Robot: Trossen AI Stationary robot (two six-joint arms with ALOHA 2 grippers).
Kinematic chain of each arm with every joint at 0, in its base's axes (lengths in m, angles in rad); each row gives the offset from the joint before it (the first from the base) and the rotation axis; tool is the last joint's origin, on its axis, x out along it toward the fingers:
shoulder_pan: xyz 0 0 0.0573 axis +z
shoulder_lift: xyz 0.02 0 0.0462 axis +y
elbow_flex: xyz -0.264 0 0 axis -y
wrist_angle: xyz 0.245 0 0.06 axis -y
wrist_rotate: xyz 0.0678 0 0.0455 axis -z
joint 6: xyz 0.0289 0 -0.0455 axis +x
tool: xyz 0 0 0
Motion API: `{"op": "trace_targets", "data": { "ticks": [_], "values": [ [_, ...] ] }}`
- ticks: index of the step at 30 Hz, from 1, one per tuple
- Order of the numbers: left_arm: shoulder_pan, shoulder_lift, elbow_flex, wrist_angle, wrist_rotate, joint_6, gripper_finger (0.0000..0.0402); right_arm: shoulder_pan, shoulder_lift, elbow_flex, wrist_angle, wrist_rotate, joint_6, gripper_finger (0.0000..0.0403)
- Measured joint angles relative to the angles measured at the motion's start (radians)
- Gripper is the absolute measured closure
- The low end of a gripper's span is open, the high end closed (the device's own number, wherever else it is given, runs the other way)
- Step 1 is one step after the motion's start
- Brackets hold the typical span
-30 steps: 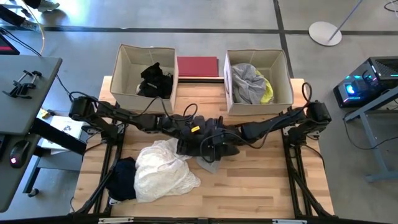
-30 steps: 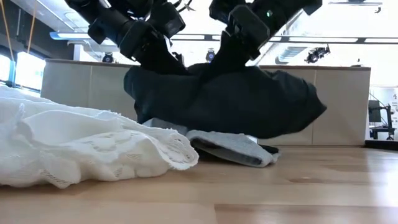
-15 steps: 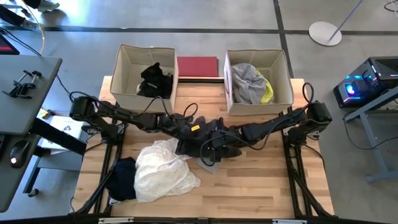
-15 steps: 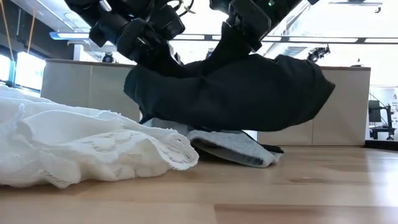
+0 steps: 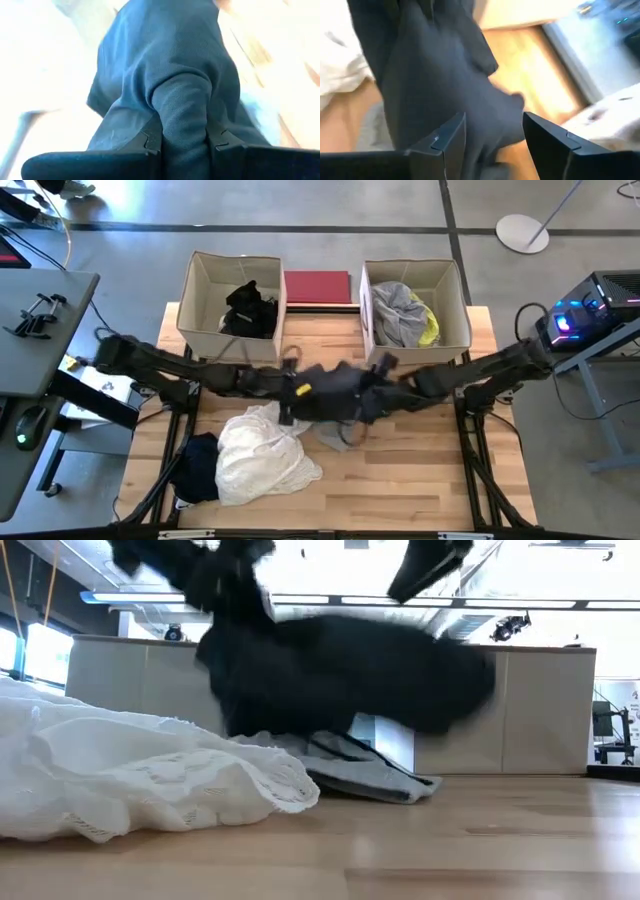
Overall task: Sort clothes
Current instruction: Put the black cloth into the left laundry organizer
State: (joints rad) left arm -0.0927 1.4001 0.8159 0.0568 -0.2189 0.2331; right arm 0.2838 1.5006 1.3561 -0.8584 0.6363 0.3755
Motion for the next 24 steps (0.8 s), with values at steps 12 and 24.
{"op": "trace_targets", "data": {
  "ticks": [12, 24],
  "values": [
    [0.008, -0.481, 0.008, 0.218, -0.604, 0.453, 0.0362, 0.207, -0.1, -0.161, -0.065, 0.381, 0.28, 0.0222],
    [0.42, -0.507, 0.185, -0.331, -0.873, 0.367, 0.0362, 0.185, -0.088, -0.226, -0.03, 0.384, 0.275, 0.0222]
  ]
}}
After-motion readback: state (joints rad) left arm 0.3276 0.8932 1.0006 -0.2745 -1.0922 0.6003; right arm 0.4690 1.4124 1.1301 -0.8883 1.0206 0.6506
